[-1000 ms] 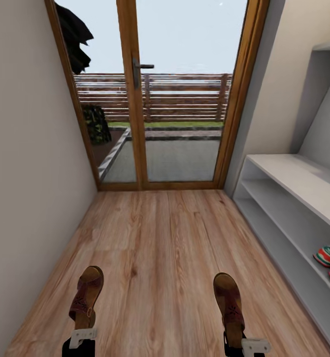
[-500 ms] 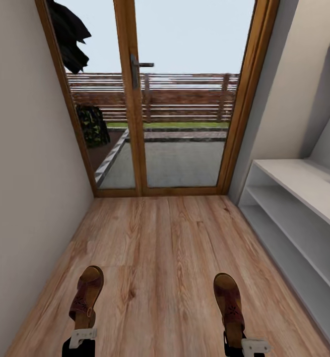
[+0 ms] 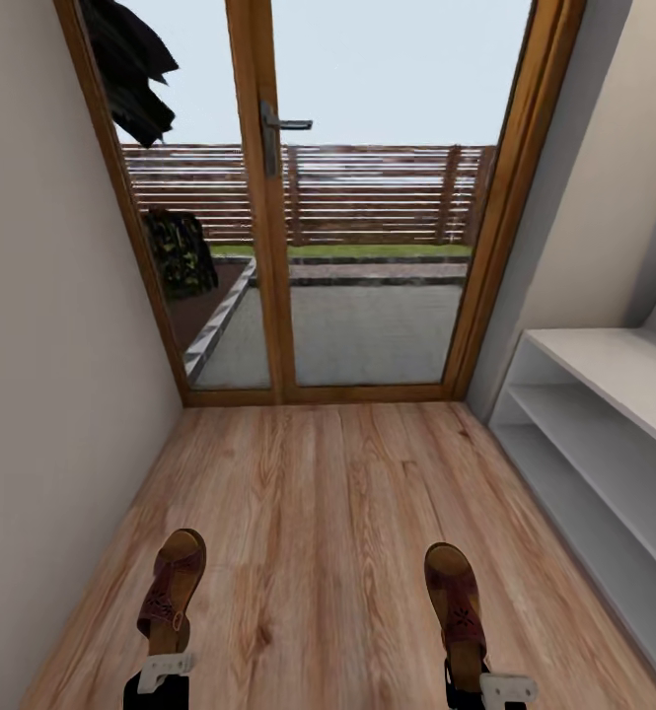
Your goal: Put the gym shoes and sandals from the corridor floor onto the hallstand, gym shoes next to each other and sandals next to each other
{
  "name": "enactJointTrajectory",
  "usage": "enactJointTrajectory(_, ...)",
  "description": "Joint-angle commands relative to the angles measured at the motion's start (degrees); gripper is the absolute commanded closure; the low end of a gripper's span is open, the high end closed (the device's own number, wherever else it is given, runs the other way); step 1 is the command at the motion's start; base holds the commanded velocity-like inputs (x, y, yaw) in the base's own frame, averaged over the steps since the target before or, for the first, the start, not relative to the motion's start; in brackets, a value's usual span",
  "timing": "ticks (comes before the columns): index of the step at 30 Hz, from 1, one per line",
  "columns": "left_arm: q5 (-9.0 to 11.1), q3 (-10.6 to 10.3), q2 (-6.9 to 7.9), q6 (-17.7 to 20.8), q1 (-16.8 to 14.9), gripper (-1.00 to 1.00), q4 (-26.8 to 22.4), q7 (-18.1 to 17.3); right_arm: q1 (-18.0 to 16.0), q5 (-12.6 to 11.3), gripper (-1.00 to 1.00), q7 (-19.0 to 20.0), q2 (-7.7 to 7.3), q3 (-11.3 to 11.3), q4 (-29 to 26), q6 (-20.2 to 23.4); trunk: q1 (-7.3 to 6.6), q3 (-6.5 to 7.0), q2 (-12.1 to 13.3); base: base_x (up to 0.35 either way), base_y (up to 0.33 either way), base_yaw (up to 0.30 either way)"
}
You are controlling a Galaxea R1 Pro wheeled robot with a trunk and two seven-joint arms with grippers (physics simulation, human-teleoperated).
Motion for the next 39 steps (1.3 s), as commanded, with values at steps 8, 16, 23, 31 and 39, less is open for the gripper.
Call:
enactJointTrajectory(8,-0.42,0.48,-0.03,-0.21,-0.05,1.0,-0.04,-0.39,-0.04,0.45,1.0,-0.37,0.01,-0.1,0.04,-0.1,0.02,-0.05,-0.02,0.339,0.006,-0.099)
enactJointTrajectory(16,-0.43,0.48,-0.05,-0.23,-0.05,1.0,-0.04,-0.39,-0.04,0.45,1.0,-0.37,0.01,-0.1,0.04,-0.1,0.02,-0.05,-0.02,0.339,0.0,-0.255)
enactJointTrajectory(23,-0.39,0.51,-0.07,-0.24,-0.05,1.0,-0.04,-0.39,-0.03,0.45,1.0,-0.37,0.01,-0.1,0.04,-0.1,0.02,-0.05,-0.02,0.339,0.0,-0.263)
enactJointTrajectory(31,-0.4,0.51,-0.05,-0.22,-0.06,1.0,-0.04,-0.39,-0.03,0.45,1.0,-0.37,0.01,-0.1,0.04,-0.1,0.02,-0.05,-0.02,0.339,0.001,-0.263)
enactJointTrajectory(39,-0.39,0.52,-0.06,-0.19,-0.06,1.0,-0.04,-0.39,-0.04,0.45,1.0,-0.37,0.01,-0.1,0.04,-0.1,0.02,-0.05,-0.02,0.333,0.097,-0.263)
